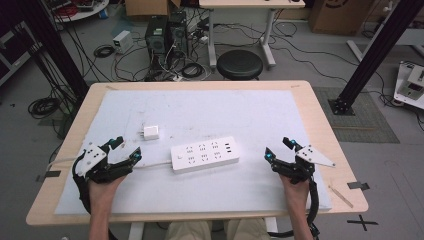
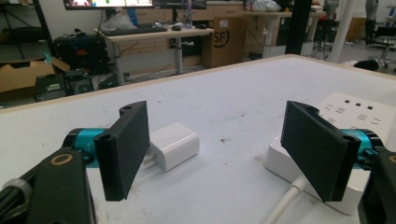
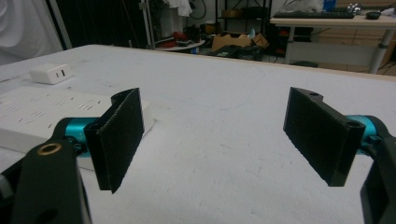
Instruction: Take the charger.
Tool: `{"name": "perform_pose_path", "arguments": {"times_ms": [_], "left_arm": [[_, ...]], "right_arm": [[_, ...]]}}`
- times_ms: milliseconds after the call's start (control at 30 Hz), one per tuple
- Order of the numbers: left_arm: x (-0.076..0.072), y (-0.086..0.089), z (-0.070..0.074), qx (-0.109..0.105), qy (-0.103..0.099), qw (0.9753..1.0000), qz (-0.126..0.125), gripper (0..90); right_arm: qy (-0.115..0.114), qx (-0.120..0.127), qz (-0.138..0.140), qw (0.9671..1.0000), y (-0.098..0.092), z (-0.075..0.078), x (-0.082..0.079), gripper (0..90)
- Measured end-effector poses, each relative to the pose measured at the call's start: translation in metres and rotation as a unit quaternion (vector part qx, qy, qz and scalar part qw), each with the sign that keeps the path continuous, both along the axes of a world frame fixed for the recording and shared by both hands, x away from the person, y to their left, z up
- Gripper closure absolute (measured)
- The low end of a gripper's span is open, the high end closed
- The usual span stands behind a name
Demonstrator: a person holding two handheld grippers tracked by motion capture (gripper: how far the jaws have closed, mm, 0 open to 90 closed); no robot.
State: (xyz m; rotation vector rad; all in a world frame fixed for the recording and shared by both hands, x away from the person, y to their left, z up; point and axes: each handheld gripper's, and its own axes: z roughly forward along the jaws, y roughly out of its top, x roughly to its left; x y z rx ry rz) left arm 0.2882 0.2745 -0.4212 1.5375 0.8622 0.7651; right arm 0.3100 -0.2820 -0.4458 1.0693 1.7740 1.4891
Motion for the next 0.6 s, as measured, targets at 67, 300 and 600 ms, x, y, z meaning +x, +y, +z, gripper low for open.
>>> {"name": "perform_pose_path", "arguments": {"times_ms": [67,300,600], "left_arm": [[0.001,-0.001,0.005,0.012,0.003,0.9999,-0.005,23.8],[0.008,-0.001,0.02,0.03,0.008,0.9994,-0.011,23.7],[0.03,0.0,0.036,0.075,0.06,0.9935,-0.06,23.9]], "right_arm": [[-0.001,0.0,0.002,1.0,0.0,0.0,0.0,20.8],[-0.009,0.013,-0.001,0.9999,-0.002,0.001,-0.001,20.8],[-0.013,0.015,0.001,0.9998,-0.002,0.001,0.0,20.6]]}}
